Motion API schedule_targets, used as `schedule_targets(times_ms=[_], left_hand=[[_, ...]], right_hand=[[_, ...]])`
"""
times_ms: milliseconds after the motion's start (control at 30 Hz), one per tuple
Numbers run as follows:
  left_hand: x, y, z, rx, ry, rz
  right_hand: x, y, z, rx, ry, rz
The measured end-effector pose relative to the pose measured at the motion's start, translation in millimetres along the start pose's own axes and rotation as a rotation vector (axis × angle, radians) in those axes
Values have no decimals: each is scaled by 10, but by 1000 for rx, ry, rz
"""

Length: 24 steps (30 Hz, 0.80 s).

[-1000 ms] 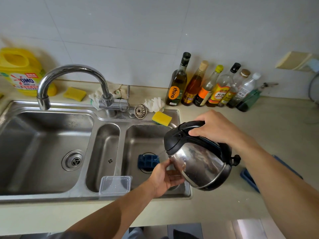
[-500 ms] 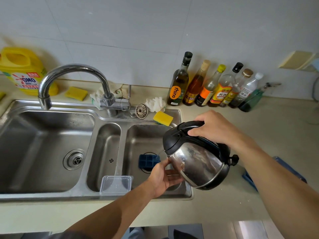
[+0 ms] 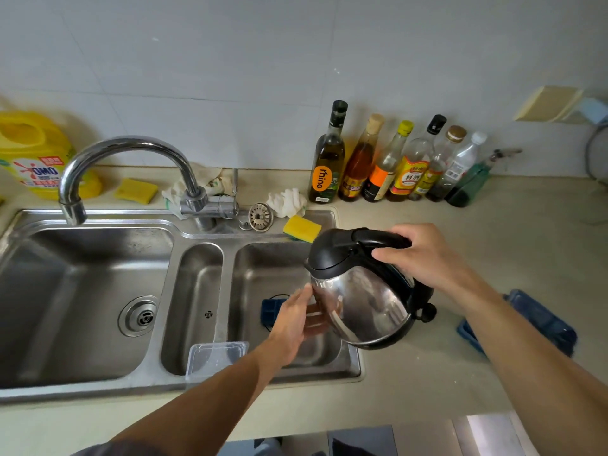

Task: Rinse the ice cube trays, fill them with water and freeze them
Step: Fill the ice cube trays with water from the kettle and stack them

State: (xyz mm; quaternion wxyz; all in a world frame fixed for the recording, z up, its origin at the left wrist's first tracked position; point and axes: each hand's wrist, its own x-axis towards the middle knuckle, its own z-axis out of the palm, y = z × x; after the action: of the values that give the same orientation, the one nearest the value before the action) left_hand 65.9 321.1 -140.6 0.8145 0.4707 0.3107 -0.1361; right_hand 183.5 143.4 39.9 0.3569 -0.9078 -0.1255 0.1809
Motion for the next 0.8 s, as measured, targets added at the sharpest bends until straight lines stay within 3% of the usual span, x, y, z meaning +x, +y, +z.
schedule_targets(times_ms=[167, 333, 500, 667, 800], left_hand=[[70, 251, 270, 332, 126, 333], [82, 524, 737, 558, -89, 524], [482, 778, 1051, 692, -168, 378], [750, 989, 1427, 844, -192, 342], [835, 1087, 1493, 968, -165, 322]], right_hand=[[-146, 389, -72, 236, 206, 71], [-206, 783, -88, 329, 437, 100], [-122, 1187, -49, 326, 503, 152], [83, 1445, -37, 343, 502, 256], [111, 1341, -81, 10, 648, 200]])
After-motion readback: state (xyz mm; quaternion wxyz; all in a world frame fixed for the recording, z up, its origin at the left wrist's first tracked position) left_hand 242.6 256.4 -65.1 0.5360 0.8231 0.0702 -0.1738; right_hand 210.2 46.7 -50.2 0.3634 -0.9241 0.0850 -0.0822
